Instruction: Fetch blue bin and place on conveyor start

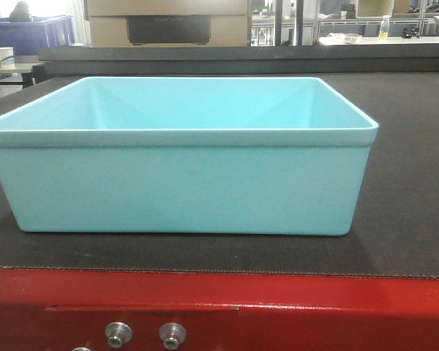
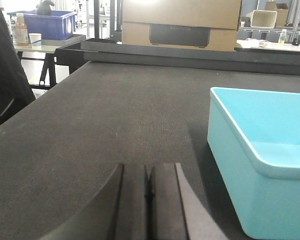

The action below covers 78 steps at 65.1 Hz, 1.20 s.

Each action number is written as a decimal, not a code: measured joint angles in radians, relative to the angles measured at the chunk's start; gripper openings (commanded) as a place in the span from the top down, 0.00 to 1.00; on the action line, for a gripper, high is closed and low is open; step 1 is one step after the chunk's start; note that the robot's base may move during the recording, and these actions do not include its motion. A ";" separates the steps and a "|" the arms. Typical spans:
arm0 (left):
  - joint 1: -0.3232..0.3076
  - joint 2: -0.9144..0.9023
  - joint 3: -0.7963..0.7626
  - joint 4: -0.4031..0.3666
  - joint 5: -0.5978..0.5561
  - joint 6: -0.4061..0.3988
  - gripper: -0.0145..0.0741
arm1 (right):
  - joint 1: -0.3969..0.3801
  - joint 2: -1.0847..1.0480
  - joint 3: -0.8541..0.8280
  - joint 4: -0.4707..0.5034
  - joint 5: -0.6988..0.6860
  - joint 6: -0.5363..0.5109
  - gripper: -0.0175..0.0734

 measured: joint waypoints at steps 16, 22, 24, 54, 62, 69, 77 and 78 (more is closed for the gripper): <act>0.000 0.000 0.001 0.000 -0.007 0.000 0.96 | 0.000 0.000 0.000 0.000 0.000 0.000 0.99; 0.000 0.000 0.001 0.000 -0.007 0.000 0.96 | 0.000 0.000 0.000 0.000 0.000 0.000 0.99; 0.000 0.000 0.001 0.000 -0.007 0.000 0.96 | 0.000 0.000 0.000 0.000 0.000 0.000 0.99; 0.000 0.000 0.001 0.000 -0.011 0.000 0.96 | -0.002 0.000 0.000 -0.015 -0.004 0.000 0.99; 0.000 0.000 0.001 0.000 -0.012 0.000 0.96 | -0.034 0.000 0.003 0.039 -0.006 0.000 0.99; 0.000 0.000 0.001 0.000 -0.012 0.000 0.96 | -0.111 -0.008 0.045 0.139 -0.015 0.000 0.99; 0.000 0.000 0.001 -0.002 -0.012 0.000 0.96 | -0.187 -0.051 0.156 0.213 -0.017 0.000 0.99; 0.000 0.000 0.001 -0.002 -0.012 0.000 0.96 | -0.196 -0.058 0.170 0.217 -0.017 0.000 0.99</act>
